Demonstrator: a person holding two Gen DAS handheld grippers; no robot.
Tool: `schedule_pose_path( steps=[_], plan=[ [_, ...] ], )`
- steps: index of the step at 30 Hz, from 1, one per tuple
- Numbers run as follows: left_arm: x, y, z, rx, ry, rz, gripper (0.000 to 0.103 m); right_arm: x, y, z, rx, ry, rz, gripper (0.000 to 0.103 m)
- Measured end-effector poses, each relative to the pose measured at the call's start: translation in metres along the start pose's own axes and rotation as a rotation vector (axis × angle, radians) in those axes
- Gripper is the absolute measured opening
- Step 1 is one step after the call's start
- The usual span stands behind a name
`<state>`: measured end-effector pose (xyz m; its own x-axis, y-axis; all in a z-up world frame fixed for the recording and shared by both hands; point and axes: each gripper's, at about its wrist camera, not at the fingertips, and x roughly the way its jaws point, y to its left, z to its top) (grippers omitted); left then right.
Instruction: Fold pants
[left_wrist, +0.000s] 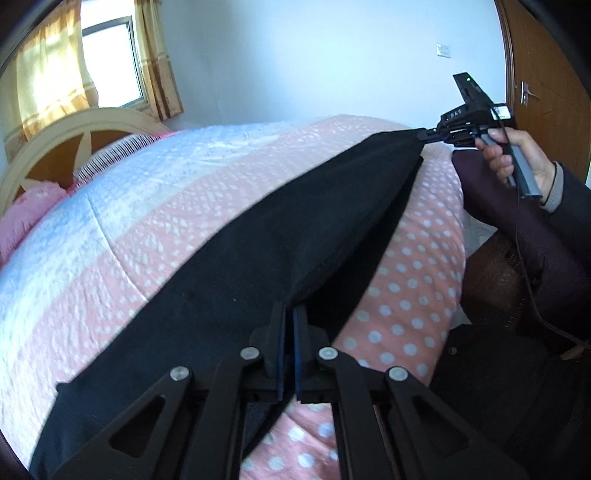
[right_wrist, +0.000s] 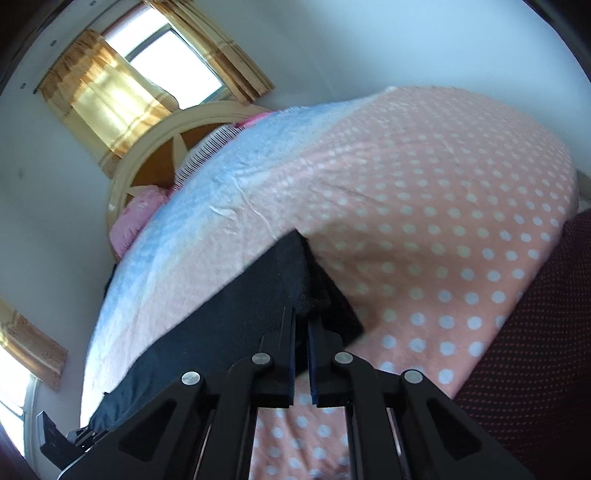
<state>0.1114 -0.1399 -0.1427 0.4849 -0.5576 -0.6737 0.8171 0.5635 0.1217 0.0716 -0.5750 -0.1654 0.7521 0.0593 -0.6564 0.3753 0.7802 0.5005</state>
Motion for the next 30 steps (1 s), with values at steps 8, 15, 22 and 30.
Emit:
schedule_pose_path(
  steps=[8,15,22,30],
  plan=[
    [0.022,-0.009,-0.012,0.003,0.038,-0.029,0.005,0.021,-0.014,-0.006,0.011,0.036,-0.045,0.008],
    [-0.011,-0.011,-0.021,0.059,-0.013,0.039,0.050,-0.020,-0.011,0.002,0.017,-0.124,-0.179,0.047],
    [-0.021,0.027,-0.024,-0.044,-0.060,0.158,0.058,-0.009,0.090,-0.025,-0.268,-0.064,0.031,0.047],
    [0.007,0.036,-0.038,-0.085,0.045,0.159,0.058,0.060,0.139,-0.084,-0.471,0.204,0.062,0.047]
  ],
)
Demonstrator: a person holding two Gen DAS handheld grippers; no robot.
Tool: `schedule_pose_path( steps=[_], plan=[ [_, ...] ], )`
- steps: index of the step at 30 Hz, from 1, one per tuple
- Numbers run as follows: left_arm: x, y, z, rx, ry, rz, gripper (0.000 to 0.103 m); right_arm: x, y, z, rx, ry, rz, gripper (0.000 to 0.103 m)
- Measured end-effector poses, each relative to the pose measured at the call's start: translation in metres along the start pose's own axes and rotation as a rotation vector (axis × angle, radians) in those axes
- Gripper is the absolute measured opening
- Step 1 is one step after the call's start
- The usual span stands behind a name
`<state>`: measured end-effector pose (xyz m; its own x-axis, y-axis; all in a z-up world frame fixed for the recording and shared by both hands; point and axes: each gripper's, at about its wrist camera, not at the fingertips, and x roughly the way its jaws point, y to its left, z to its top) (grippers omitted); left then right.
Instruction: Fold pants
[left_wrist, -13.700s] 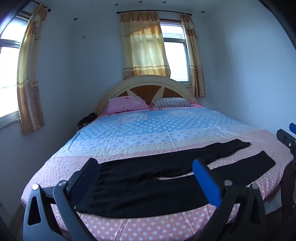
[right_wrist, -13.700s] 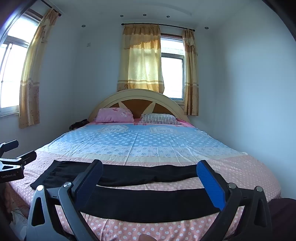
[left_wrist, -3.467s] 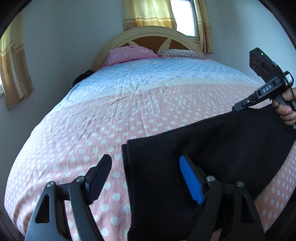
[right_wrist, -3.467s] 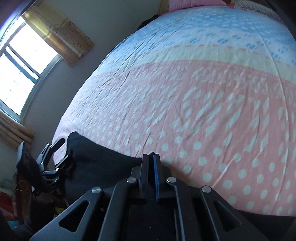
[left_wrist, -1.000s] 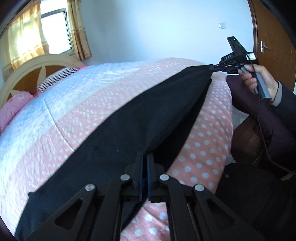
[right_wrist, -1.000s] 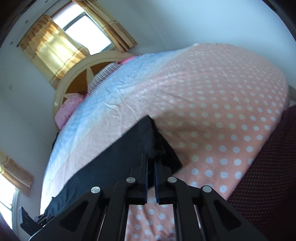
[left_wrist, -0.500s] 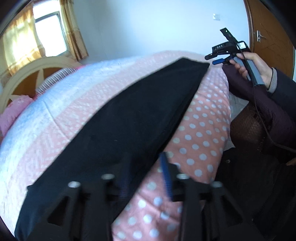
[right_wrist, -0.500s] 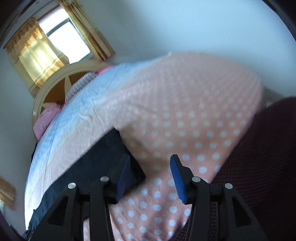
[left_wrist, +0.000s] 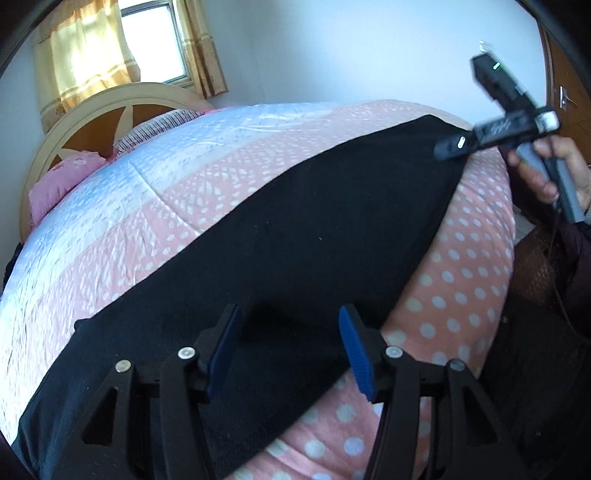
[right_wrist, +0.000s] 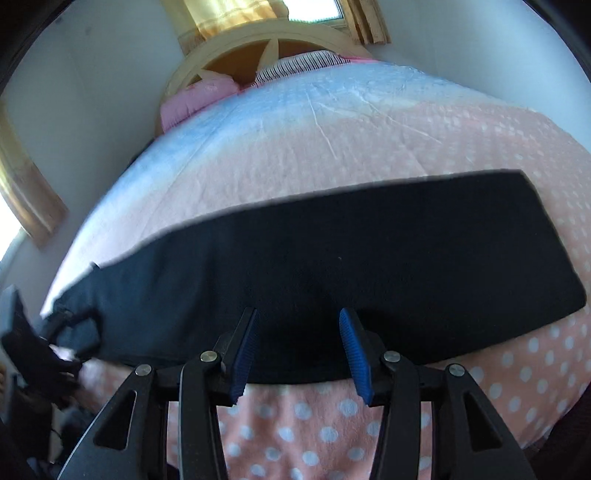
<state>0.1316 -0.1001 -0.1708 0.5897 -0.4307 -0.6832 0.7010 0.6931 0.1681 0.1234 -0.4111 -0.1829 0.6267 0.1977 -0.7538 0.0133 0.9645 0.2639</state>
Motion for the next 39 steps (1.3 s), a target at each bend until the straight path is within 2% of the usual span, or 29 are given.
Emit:
schedule_pose_path(
  steps=[3,6,8,11,15,17,20,22,24,27,29,31,36,39],
  plan=[
    [-0.010,0.007,-0.005,0.010,-0.012,0.028,0.058,-0.007,0.016,0.005,-0.051,-0.007,-0.027,0.047],
    [-0.026,0.017,-0.012,0.013,-0.036,0.087,0.059,-0.015,0.045,0.011,-0.098,-0.036,0.067,0.047],
    [-0.041,0.031,-0.020,-0.004,-0.049,0.141,0.066,-0.011,0.077,0.012,-0.164,-0.038,0.132,0.047],
    [-0.056,0.055,-0.033,-0.035,-0.056,0.217,0.071,0.003,0.123,0.005,-0.257,-0.011,0.210,0.047],
    [-0.069,0.102,-0.059,-0.121,-0.021,0.326,0.071,0.025,0.175,-0.016,-0.380,0.058,0.297,0.047],
    [-0.074,0.125,-0.074,-0.182,-0.002,0.368,0.073,0.043,0.188,-0.034,-0.439,0.152,0.299,0.047],
    [-0.076,0.151,-0.098,-0.254,0.054,0.434,0.075,0.038,0.200,-0.044,-0.524,0.164,0.249,0.047],
    [-0.081,0.163,-0.113,-0.295,0.061,0.456,0.077,0.031,0.204,-0.036,-0.525,0.181,0.256,0.047],
    [-0.090,0.177,-0.127,-0.356,0.042,0.462,0.088,0.023,0.208,-0.023,-0.531,0.142,0.265,0.047],
    [-0.099,0.195,-0.138,-0.419,0.035,0.533,0.088,0.026,0.232,0.007,-0.511,0.099,0.294,0.047],
    [-0.107,0.203,-0.143,-0.470,-0.006,0.534,0.088,0.046,0.254,0.031,-0.466,0.108,0.364,0.047],
    [-0.107,0.209,-0.148,-0.517,-0.022,0.505,0.088,0.069,0.277,0.048,-0.444,0.119,0.397,0.047],
    [-0.089,0.210,-0.153,-0.500,0.038,0.492,0.088,0.143,0.334,0.076,-0.303,0.259,0.501,0.047],
    [-0.087,0.219,-0.154,-0.543,0.041,0.468,0.091,0.183,0.361,0.078,-0.246,0.350,0.504,0.047]
  ],
)
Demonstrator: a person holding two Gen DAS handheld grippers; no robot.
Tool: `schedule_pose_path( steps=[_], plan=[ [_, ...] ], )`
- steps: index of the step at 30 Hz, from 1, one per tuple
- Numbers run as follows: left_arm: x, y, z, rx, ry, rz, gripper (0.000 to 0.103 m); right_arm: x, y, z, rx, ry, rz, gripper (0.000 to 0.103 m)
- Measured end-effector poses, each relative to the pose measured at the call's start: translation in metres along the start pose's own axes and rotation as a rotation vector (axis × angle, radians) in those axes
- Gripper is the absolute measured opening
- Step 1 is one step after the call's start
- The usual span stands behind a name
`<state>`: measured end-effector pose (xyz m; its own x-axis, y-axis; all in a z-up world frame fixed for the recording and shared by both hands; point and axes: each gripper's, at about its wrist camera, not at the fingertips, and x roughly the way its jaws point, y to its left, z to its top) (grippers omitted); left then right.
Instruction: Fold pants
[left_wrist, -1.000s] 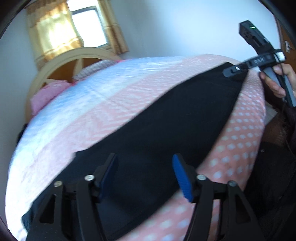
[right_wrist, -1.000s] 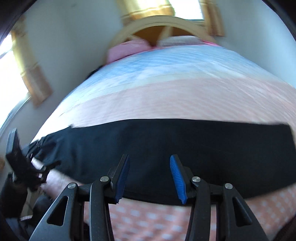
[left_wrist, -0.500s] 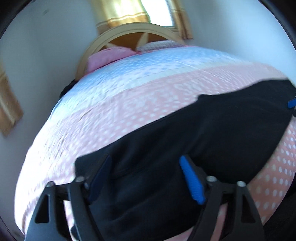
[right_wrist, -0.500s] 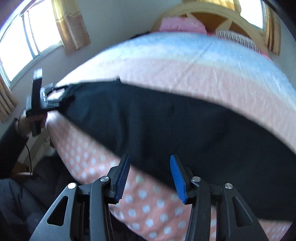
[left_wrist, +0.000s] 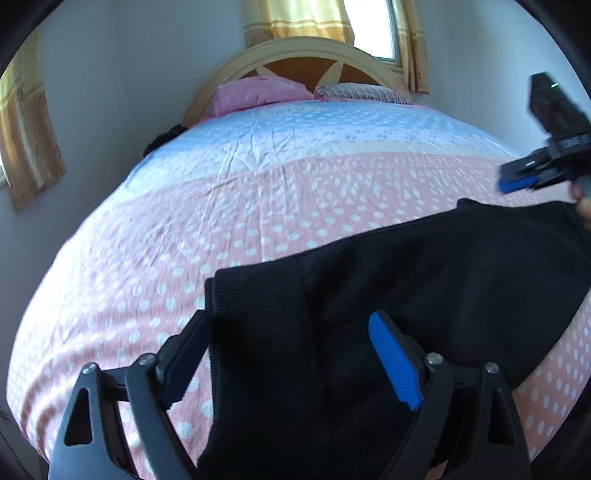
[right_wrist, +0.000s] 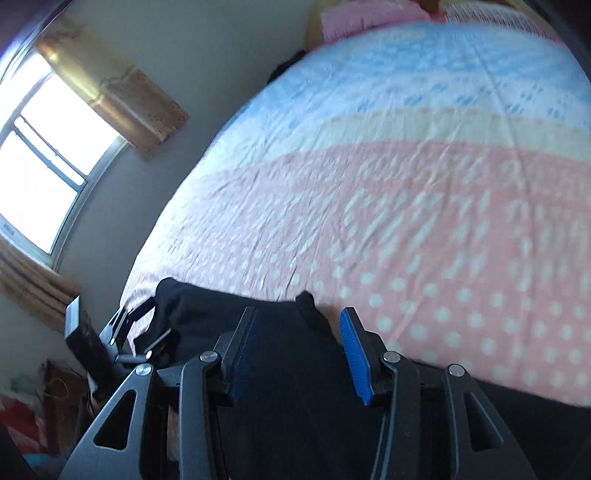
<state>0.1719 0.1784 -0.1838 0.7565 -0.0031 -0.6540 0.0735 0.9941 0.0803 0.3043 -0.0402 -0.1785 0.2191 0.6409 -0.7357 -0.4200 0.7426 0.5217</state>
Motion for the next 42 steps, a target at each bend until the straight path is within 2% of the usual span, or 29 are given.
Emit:
schedule_pose_path(
  steps=[1,2,3,4,5,8,10,12,13,15,16,18,20,22,25,28,30,32,36,41,42],
  plan=[
    [0.000,0.006,-0.001,-0.021,0.003,0.000,0.091,0.016,0.000,0.005,0.025,0.033,0.006,0.046],
    [0.001,0.012,-0.001,-0.046,0.004,0.010,0.091,0.027,0.000,0.007,0.037,0.062,0.000,0.040],
    [0.002,0.015,-0.001,-0.051,0.003,0.019,0.091,0.039,0.001,0.007,0.042,0.089,-0.022,0.021],
    [0.004,0.017,0.000,-0.047,0.005,0.044,0.092,0.043,0.001,0.006,0.046,0.098,-0.028,0.012],
    [0.004,0.019,0.000,-0.047,0.006,0.058,0.094,0.044,0.002,0.005,0.048,0.093,-0.024,0.007],
    [0.006,0.028,-0.002,-0.088,0.020,0.038,0.096,0.031,0.008,0.008,0.038,0.032,-0.021,0.005],
    [0.008,0.027,-0.001,-0.090,0.037,0.070,0.102,0.027,0.008,0.012,0.047,0.006,-0.040,0.005],
    [0.012,0.028,0.002,-0.098,0.055,0.106,0.103,0.038,0.003,0.013,0.046,0.034,-0.082,0.005],
    [0.013,0.029,0.003,-0.101,0.059,0.108,0.103,0.046,0.002,0.011,0.033,0.058,-0.093,0.005],
    [0.012,0.031,0.001,-0.113,0.056,0.101,0.103,0.043,0.001,0.006,0.011,0.031,-0.087,0.007],
    [0.008,0.031,0.001,-0.114,0.047,0.099,0.103,0.037,0.004,0.003,0.009,0.012,-0.083,0.011],
    [-0.003,0.032,0.001,-0.105,-0.005,0.112,0.103,0.022,0.010,-0.003,-0.016,-0.017,-0.102,0.030],
    [-0.008,0.032,0.006,-0.093,-0.052,0.160,0.103,0.001,0.029,-0.015,-0.123,-0.053,-0.121,0.034],
    [-0.003,0.035,0.009,-0.072,-0.039,0.196,0.103,-0.015,0.048,-0.029,-0.209,-0.057,-0.085,0.034],
    [0.012,0.043,0.009,-0.103,0.023,0.197,0.103,-0.018,0.081,-0.056,-0.328,-0.014,-0.011,0.034],
    [0.019,0.047,0.015,-0.099,0.038,0.232,0.103,0.002,0.101,-0.093,-0.429,0.098,0.025,0.034],
    [0.027,0.050,0.017,-0.114,0.049,0.236,0.103,0.021,0.101,-0.124,-0.464,0.205,0.000,0.035],
    [0.030,0.058,0.016,-0.164,0.062,0.224,0.103,0.016,0.102,-0.143,-0.515,0.165,-0.024,0.035],
    [0.029,0.056,0.016,-0.156,0.057,0.249,0.103,0.004,0.102,-0.140,-0.482,0.172,-0.016,0.034],
    [0.021,0.058,0.011,-0.163,0.040,0.240,0.103,-0.021,0.088,-0.135,-0.459,0.056,-0.054,0.035],
    [0.015,0.059,0.010,-0.181,0.029,0.260,0.103,-0.030,0.081,-0.135,-0.438,0.030,-0.059,0.035]
  ],
)
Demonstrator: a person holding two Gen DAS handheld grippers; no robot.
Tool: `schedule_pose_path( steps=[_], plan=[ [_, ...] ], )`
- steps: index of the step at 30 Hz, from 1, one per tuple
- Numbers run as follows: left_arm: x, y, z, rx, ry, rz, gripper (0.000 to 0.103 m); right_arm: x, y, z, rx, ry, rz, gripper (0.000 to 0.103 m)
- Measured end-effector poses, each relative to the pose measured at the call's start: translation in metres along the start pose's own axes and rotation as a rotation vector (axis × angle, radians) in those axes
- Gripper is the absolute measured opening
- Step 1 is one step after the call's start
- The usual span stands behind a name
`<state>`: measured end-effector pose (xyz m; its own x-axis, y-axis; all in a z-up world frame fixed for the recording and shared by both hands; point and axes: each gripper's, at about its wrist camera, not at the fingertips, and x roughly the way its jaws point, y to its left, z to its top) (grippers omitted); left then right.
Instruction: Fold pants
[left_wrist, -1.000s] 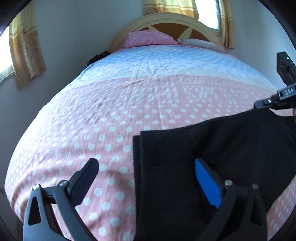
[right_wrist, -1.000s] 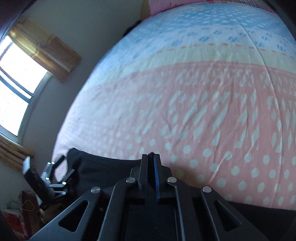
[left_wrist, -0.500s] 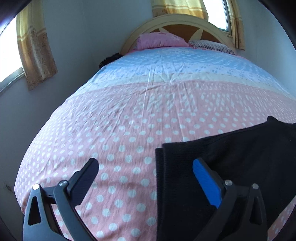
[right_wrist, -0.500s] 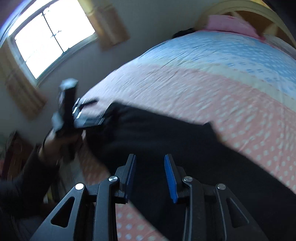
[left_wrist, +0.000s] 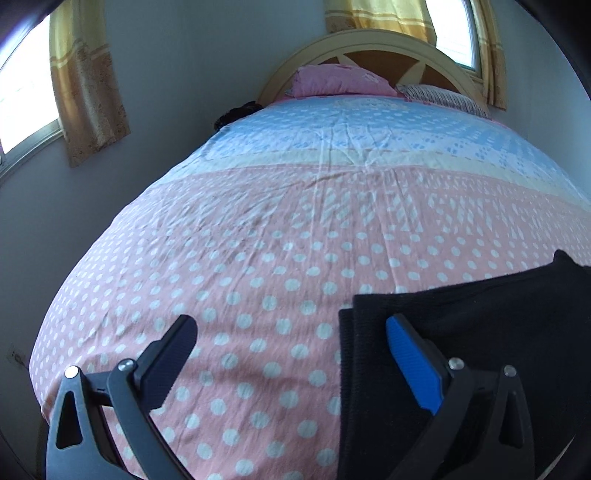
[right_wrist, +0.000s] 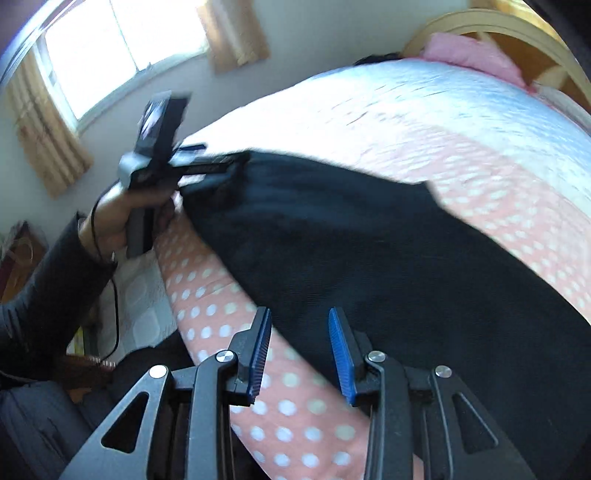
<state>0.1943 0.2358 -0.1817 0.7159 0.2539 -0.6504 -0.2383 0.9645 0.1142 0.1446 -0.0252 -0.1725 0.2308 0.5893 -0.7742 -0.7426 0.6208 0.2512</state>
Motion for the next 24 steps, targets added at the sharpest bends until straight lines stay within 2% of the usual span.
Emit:
schedule_pose_path(
  steps=[4,8,12,14,19,21,24],
  plan=[
    [-0.030,-0.001,0.010,-0.027,-0.099,0.067,0.103,-0.049,-0.049,-0.021,0.139,-0.124,-0.079,0.037],
    [-0.061,-0.030,0.019,-0.008,-0.180,-0.012,0.103,-0.110,-0.112,-0.065,0.320,-0.227,-0.203,0.038],
    [-0.071,-0.078,0.013,0.082,-0.169,-0.109,0.103,-0.171,-0.172,-0.116,0.494,-0.303,-0.341,0.038],
    [-0.073,-0.104,0.007,0.125,-0.151,-0.150,0.103,-0.202,-0.196,-0.143,0.567,-0.331,-0.441,0.038],
    [-0.076,-0.151,-0.006,0.201,-0.125,-0.195,0.103,-0.262,-0.251,-0.199,0.725,-0.405,-0.585,0.038],
    [-0.075,-0.161,-0.007,0.210,-0.112,-0.198,0.103,-0.277,-0.270,-0.213,0.783,-0.432,-0.619,0.038],
    [-0.075,-0.168,-0.012,0.211,-0.105,-0.190,0.103,-0.293,-0.306,-0.232,0.871,-0.461,-0.589,0.038]
  ],
)
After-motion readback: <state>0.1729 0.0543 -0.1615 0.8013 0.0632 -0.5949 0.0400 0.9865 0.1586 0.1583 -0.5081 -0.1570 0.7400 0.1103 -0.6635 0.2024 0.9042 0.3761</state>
